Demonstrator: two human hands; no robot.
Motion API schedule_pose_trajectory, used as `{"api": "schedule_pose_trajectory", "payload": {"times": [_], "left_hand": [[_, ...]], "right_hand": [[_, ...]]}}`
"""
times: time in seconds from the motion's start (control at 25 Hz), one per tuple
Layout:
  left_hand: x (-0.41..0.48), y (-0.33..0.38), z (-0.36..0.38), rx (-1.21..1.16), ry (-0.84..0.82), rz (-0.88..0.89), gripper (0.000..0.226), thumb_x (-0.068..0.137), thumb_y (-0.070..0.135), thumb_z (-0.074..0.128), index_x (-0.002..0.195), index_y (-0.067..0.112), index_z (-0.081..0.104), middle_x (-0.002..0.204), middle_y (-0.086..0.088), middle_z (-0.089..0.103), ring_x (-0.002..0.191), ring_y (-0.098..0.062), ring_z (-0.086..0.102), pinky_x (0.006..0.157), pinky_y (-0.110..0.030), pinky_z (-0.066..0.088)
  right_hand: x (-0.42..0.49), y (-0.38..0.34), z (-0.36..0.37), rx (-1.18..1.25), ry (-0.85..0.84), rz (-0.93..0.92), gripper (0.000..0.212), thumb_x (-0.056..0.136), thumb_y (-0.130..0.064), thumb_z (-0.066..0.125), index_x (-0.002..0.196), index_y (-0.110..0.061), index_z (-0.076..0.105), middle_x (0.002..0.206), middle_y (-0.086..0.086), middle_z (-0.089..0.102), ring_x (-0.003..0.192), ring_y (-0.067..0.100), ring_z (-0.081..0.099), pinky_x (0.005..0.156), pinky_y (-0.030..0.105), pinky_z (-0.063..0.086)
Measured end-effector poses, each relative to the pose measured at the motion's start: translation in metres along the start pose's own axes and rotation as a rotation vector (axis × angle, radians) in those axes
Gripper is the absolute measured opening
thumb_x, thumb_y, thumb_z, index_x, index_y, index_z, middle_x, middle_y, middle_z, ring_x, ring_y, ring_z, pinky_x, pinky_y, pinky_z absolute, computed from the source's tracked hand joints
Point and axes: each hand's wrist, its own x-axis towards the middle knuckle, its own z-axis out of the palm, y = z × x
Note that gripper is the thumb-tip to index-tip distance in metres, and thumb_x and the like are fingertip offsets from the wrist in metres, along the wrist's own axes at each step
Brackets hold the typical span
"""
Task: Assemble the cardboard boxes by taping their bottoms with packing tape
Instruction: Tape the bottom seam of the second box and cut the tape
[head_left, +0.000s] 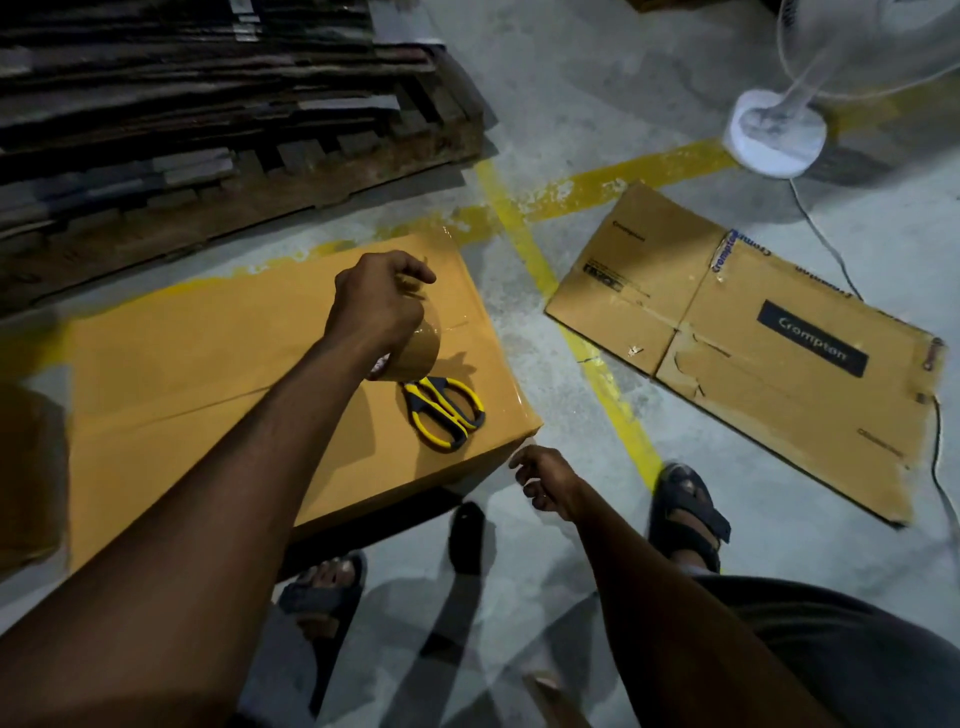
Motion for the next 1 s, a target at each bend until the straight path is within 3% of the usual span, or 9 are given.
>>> {"api": "schedule_pose_trajectory", "payload": {"times": [0.24, 0.36, 0.4, 0.48, 0.6, 0.68, 0.76, 0.88, 1.0], "left_hand": [[0.001, 0.002, 0.005, 0.01, -0.016, -0.004, 0.048, 0.077, -0.007, 0.053, 0.101, 0.032, 0.068, 0.123, -0.002, 0.063, 0.122, -0.025, 0.048, 0.08, -0.024, 0.037], [0.0, 0.004, 0.0, 0.003, -0.011, -0.029, 0.048, 0.077, -0.006, 0.053, 0.103, 0.033, 0.068, 0.13, -0.005, 0.057, 0.124, -0.026, 0.046, 0.079, -0.025, 0.036], [-0.001, 0.004, -0.002, -0.003, -0.008, -0.036, 0.049, 0.077, -0.006, 0.053, 0.103, 0.032, 0.067, 0.131, -0.006, 0.057, 0.124, -0.027, 0.046, 0.078, -0.025, 0.036], [-0.004, 0.002, -0.009, -0.012, 0.013, -0.04, 0.048, 0.077, -0.007, 0.053, 0.104, 0.03, 0.068, 0.128, -0.005, 0.059, 0.119, -0.026, 0.05, 0.076, -0.024, 0.036], [-0.003, -0.009, -0.022, -0.008, 0.038, -0.036, 0.047, 0.077, -0.006, 0.054, 0.104, 0.028, 0.069, 0.123, -0.007, 0.063, 0.112, -0.03, 0.056, 0.072, -0.024, 0.036], [0.001, -0.016, -0.029, -0.008, 0.036, -0.031, 0.046, 0.077, -0.006, 0.055, 0.105, 0.028, 0.069, 0.121, -0.008, 0.064, 0.106, -0.033, 0.058, 0.071, -0.024, 0.038], [0.009, -0.025, -0.036, 0.005, 0.055, -0.05, 0.047, 0.077, -0.006, 0.055, 0.106, 0.028, 0.068, 0.12, -0.006, 0.064, 0.107, -0.032, 0.058, 0.073, -0.024, 0.04], [0.025, -0.039, -0.04, 0.03, 0.074, -0.075, 0.047, 0.076, -0.006, 0.057, 0.105, 0.029, 0.068, 0.12, -0.004, 0.064, 0.12, -0.028, 0.052, 0.087, -0.025, 0.042], [0.035, -0.049, -0.039, 0.042, 0.065, -0.096, 0.047, 0.076, -0.005, 0.059, 0.106, 0.029, 0.068, 0.121, -0.003, 0.065, 0.125, -0.025, 0.049, 0.096, -0.027, 0.042]], "right_hand": [[0.003, -0.005, -0.01, 0.079, -0.014, -0.023, 0.026, 0.087, -0.009, 0.045, 0.088, -0.012, 0.072, 0.064, 0.002, 0.054, 0.046, 0.012, 0.033, 0.045, 0.02, 0.018], [0.018, -0.002, -0.014, 0.03, 0.399, -0.027, 0.013, 0.082, -0.014, 0.056, 0.078, -0.011, 0.069, 0.076, 0.011, 0.065, 0.055, 0.021, 0.05, 0.046, 0.028, 0.039], [0.019, -0.008, -0.016, -0.008, 0.599, -0.072, 0.013, 0.083, -0.017, 0.056, 0.08, -0.012, 0.068, 0.087, 0.014, 0.069, 0.067, 0.026, 0.059, 0.057, 0.036, 0.05], [0.013, -0.035, -0.018, -0.124, 0.818, -0.263, 0.019, 0.09, -0.02, 0.051, 0.092, -0.015, 0.069, 0.1, 0.013, 0.069, 0.088, 0.032, 0.063, 0.075, 0.041, 0.054], [0.006, -0.102, -0.001, -0.509, 0.72, -0.763, 0.028, 0.088, -0.025, 0.05, 0.105, -0.014, 0.069, 0.107, 0.01, 0.067, 0.1, 0.03, 0.061, 0.083, 0.037, 0.049], [0.018, -0.146, 0.018, -0.766, 0.581, -0.933, 0.039, 0.087, -0.028, 0.045, 0.115, -0.012, 0.067, 0.116, 0.012, 0.066, 0.109, 0.032, 0.059, 0.09, 0.039, 0.048], [0.042, -0.189, 0.043, -0.999, 0.511, -0.987, 0.041, 0.091, -0.026, 0.044, 0.125, -0.013, 0.062, 0.128, 0.01, 0.061, 0.119, 0.033, 0.053, 0.096, 0.043, 0.046], [0.08, -0.243, 0.083, -1.269, 0.565, -0.986, 0.042, 0.097, -0.026, 0.046, 0.138, -0.018, 0.051, 0.145, 0.003, 0.048, 0.131, 0.03, 0.041, 0.1, 0.049, 0.038], [0.113, -0.273, 0.101, -1.457, 0.607, -0.96, 0.044, 0.097, -0.031, 0.042, 0.14, -0.019, 0.045, 0.146, 0.002, 0.045, 0.136, 0.03, 0.034, 0.105, 0.056, 0.027]]}}
